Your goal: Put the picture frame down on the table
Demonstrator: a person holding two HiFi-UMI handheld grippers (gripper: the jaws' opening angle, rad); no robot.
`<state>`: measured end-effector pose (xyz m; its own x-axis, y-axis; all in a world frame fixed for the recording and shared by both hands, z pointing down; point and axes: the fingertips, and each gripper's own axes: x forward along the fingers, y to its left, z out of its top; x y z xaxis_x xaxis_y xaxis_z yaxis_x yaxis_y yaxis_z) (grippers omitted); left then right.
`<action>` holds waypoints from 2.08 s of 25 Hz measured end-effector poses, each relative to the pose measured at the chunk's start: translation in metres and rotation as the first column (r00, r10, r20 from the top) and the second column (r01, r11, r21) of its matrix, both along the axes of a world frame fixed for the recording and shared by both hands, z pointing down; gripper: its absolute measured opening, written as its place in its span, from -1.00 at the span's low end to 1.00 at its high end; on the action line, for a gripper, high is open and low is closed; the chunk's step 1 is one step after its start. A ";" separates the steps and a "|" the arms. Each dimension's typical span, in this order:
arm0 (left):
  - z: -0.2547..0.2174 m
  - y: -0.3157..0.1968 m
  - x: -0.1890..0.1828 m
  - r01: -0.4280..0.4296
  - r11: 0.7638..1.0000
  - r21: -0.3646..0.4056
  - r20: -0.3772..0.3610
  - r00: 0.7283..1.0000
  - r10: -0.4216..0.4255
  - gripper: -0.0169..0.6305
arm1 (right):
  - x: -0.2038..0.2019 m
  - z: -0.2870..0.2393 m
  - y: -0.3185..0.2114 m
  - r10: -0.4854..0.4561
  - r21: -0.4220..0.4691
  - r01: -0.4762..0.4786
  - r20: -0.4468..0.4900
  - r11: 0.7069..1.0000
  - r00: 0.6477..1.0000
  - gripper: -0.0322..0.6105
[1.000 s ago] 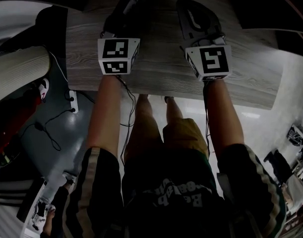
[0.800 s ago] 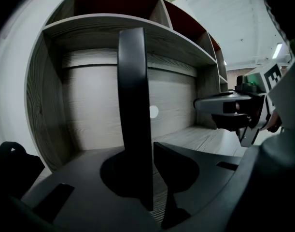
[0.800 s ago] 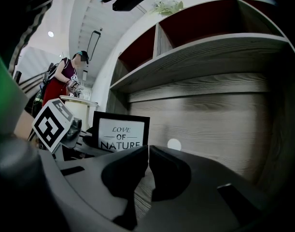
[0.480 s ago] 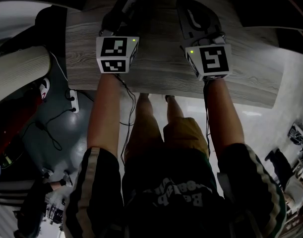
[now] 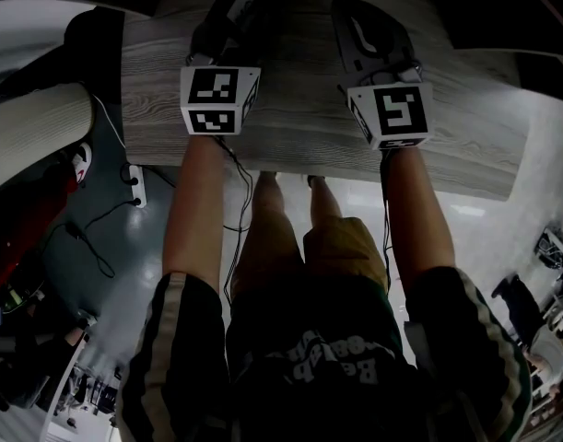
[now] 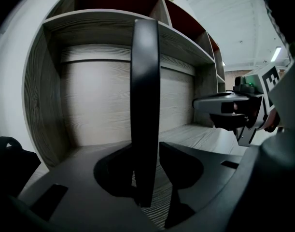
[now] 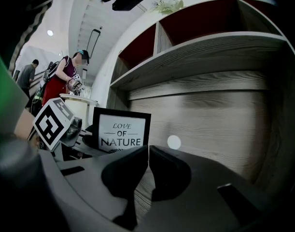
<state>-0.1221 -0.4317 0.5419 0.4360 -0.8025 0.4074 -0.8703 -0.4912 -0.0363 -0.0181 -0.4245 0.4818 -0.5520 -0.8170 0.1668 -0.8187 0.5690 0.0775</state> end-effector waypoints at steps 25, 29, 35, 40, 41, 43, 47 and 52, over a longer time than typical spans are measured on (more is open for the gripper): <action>0.012 0.012 -0.016 0.043 0.999 -0.025 0.004 0.999 -0.043 -0.20 | -0.001 0.001 0.004 -0.011 -0.005 0.011 0.010 1.000 1.000 -0.79; 0.013 0.017 -0.021 0.052 0.998 -0.028 0.004 0.999 -0.052 -0.16 | 0.000 0.001 0.006 -0.013 -0.006 0.013 0.009 1.000 1.000 -0.79; 0.014 0.034 -0.028 0.077 0.996 -0.040 -0.012 0.997 -0.077 -0.10 | -0.003 0.004 0.013 -0.034 -0.010 0.034 0.010 0.999 0.999 -0.79; 0.009 0.050 -0.038 0.121 0.992 -0.034 -0.024 0.992 -0.122 -0.10 | -0.006 0.002 0.021 -0.053 -0.008 0.053 0.012 0.999 0.999 -0.79; 0.008 0.053 -0.039 0.131 0.991 -0.033 -0.027 0.991 -0.131 -0.10 | -0.007 0.001 0.023 -0.059 -0.007 0.059 0.013 0.998 0.998 -0.79; 0.004 0.061 -0.039 0.144 0.989 -0.027 -0.033 0.989 -0.145 -0.10 | -0.007 0.001 0.028 -0.068 -0.008 0.068 0.014 0.998 0.998 -0.79; -0.007 0.078 -0.034 0.158 0.987 -0.005 -0.037 0.987 -0.158 -0.10 | -0.006 -0.001 0.039 -0.083 -0.009 0.083 0.019 0.996 0.996 -0.79; -0.026 0.100 -0.028 0.171 0.985 0.020 -0.039 0.985 -0.170 -0.18 | -0.005 -0.008 0.055 -0.097 -0.012 0.097 0.023 0.995 0.995 -0.79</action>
<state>-0.1497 -0.3319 0.5157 0.3062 -0.8755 0.3739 -0.9423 -0.3346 -0.0119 -0.0227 -0.3694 0.4741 -0.6320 -0.7575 0.1635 -0.7613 0.6464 0.0520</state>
